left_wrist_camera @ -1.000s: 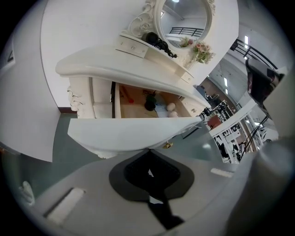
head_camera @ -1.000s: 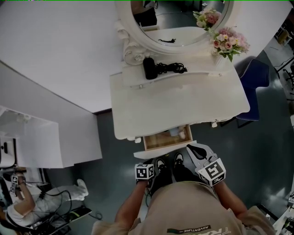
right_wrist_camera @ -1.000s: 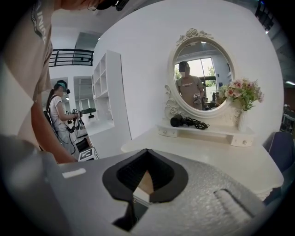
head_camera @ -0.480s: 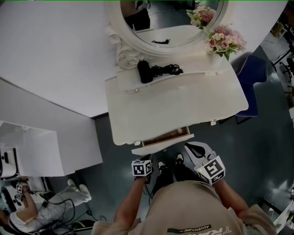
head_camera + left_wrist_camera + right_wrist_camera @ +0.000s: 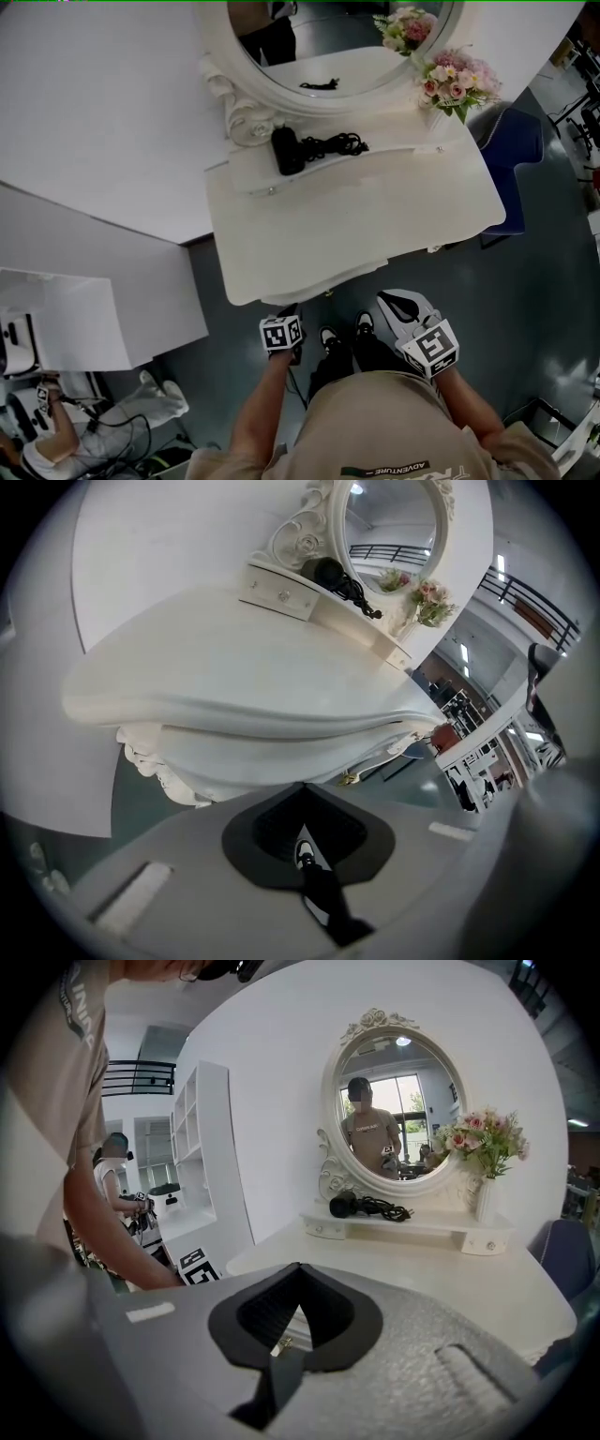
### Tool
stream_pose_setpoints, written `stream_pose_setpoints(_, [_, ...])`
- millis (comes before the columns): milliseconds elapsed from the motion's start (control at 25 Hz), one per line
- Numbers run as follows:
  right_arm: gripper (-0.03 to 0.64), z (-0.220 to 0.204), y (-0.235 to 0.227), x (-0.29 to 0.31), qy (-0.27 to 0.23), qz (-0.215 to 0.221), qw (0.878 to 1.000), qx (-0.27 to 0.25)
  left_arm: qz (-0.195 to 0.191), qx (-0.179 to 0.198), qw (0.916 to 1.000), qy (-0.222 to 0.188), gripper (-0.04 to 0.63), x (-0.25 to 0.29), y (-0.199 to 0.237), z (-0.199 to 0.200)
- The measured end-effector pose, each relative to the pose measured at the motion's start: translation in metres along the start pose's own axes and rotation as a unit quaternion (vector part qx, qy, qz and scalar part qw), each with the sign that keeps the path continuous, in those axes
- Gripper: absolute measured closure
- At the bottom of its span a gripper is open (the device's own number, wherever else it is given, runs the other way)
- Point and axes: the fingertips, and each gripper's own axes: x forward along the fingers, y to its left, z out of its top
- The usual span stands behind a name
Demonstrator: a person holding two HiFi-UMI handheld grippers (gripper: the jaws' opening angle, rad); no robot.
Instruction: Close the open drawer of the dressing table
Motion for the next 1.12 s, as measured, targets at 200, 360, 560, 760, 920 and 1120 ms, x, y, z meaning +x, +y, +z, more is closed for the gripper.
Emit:
stream_pose_setpoints(200, [0.614, -0.002, -0.006, 0.004, 0.005, -0.003, 1.000, 0.006, 0.002, 0.001, 1.0000, 0.002, 0.578, 0.004, 0.005, 0.010])
stream_pose_setpoints(360, [0.614, -0.002, -0.008, 0.007, 0.006, -0.002, 1.000, 0.009, 0.000, -0.003, 1.0000, 0.001, 0.578, 0.005, 0.006, 0.014])
stream_pose_setpoints(560, [0.615, 0.000, -0.005, 0.014, 0.009, 0.010, 1.000, 0.001, 0.002, -0.027, 0.9996, -0.009, 0.578, 0.007, 0.007, 0.020])
stream_pose_setpoints(760, [0.615, 0.000, -0.005, 0.022, 0.004, 0.014, 1.000, 0.002, 0.014, -0.043, 0.9988, -0.020, 0.578, 0.012, 0.010, 0.027])
stream_pose_setpoints(920, [0.615, 0.005, -0.007, 0.019, -0.006, 0.012, 1.000, 0.000, 0.034, -0.028, 0.9987, -0.025, 0.578, 0.011, 0.011, 0.031])
stream_pose_setpoints(1120, [0.615, 0.003, -0.008, 0.006, -0.005, 0.006, 1.000, -0.012, 0.040, -0.001, 0.9988, -0.027, 0.578, 0.002, 0.002, 0.025])
